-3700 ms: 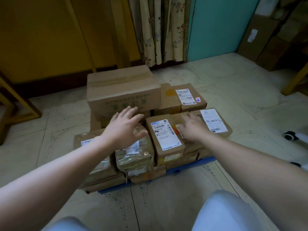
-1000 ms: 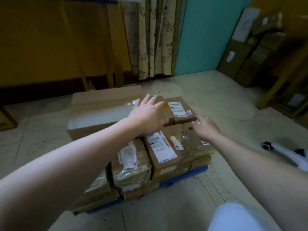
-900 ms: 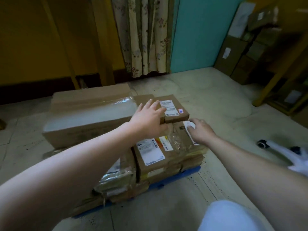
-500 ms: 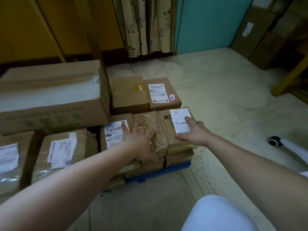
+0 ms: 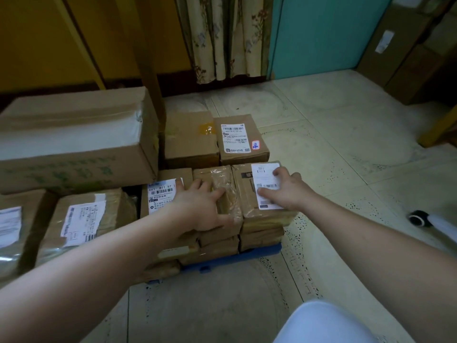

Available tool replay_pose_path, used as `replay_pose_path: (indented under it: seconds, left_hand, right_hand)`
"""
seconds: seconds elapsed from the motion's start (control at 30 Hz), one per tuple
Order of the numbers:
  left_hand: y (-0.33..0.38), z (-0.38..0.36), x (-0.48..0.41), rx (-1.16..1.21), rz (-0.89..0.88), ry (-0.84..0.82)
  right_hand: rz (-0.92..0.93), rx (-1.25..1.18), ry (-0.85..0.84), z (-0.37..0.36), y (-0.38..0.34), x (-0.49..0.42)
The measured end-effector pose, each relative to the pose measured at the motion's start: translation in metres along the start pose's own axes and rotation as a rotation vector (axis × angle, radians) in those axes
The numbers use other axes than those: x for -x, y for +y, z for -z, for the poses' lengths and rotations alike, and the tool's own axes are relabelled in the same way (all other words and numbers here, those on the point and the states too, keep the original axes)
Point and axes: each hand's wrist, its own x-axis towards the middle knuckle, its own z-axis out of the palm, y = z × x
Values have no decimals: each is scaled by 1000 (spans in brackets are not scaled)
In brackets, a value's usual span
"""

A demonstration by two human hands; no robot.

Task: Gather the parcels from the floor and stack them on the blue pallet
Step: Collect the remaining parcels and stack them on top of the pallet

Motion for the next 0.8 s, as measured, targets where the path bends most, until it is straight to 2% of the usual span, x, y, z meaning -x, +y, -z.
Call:
replay_pose_path:
  seconds: [0.13, 0.27, 0.33, 0.43, 0.5, 0.6, 0.8]
  left_hand:
    - [-4, 9, -18, 128, 32, 203]
    - [-19, 22, -40, 147, 111, 414]
    - [-33, 32, -54, 196, 242, 410]
    - [-56, 43, -71, 274, 398, 292]
    - [-64, 46, -80, 335, 426, 239]
    - [-63, 46, -85, 417, 436, 278]
    - [-60, 35, -72, 396, 455, 306]
  right_hand:
    - [59, 37, 146, 6, -21, -21]
    - [102, 79, 147, 6, -45, -46]
    - [104, 93, 142, 6, -51, -61]
    - [166, 91, 102, 11, -59, -85]
    - [204, 61, 44, 16, -62, -98]
    - [260, 66, 13, 20, -61, -109]
    - [292, 66, 1, 12, -45, -104]
